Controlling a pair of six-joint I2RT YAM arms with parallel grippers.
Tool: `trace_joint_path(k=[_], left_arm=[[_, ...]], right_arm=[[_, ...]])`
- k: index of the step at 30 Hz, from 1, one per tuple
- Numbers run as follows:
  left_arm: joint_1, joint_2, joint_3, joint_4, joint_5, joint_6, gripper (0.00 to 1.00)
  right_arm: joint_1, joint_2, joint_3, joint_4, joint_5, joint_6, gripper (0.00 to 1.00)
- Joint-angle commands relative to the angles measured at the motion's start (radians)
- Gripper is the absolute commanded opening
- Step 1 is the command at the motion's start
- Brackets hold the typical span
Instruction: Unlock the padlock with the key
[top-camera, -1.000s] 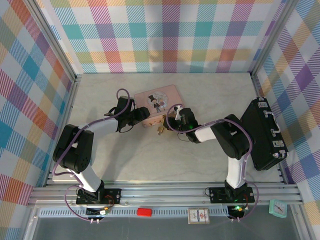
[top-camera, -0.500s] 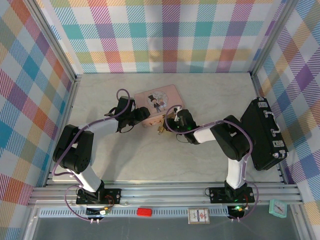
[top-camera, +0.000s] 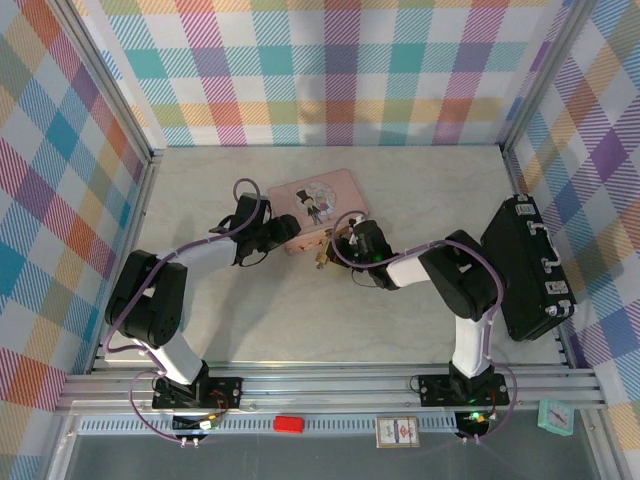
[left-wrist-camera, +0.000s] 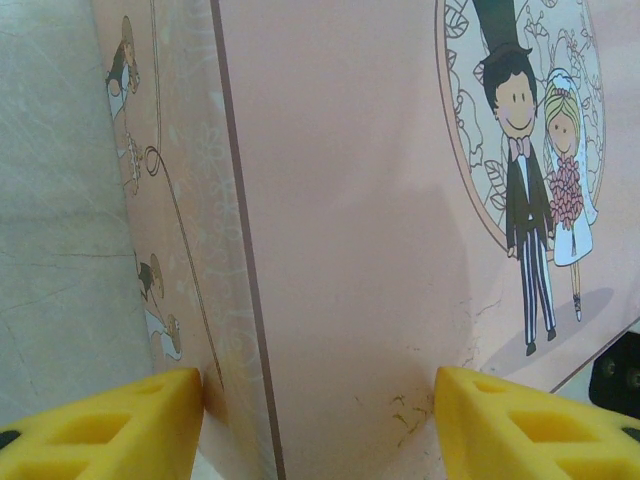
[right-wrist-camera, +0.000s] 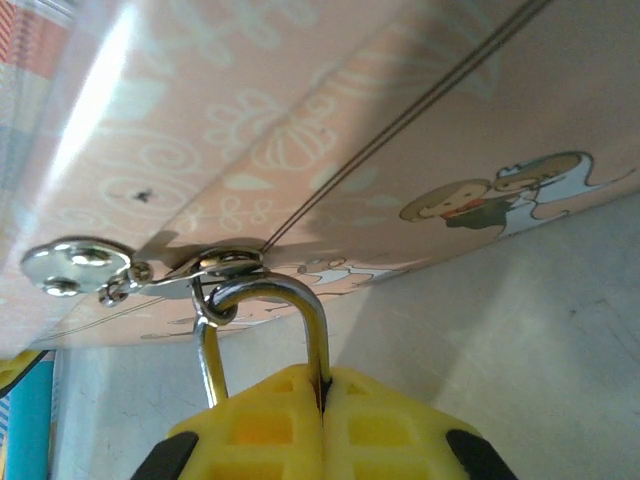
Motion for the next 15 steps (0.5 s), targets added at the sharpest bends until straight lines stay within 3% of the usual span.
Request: trace_joint_path(k=[1, 15], left_arm=[[-0.023, -0.016, -0.033, -0.066, 0.012, 0.0, 0.61], [-0.071, -0.018, -0.056, -0.022, -0.021, -0.069, 0.6]], right_arm=[[0.003, -0.011, -0.043, -0.036, 0.009, 0.043, 0.05], [0.013, -0.021, -0.067, 0.096, 0.08, 0.24, 0.0]])
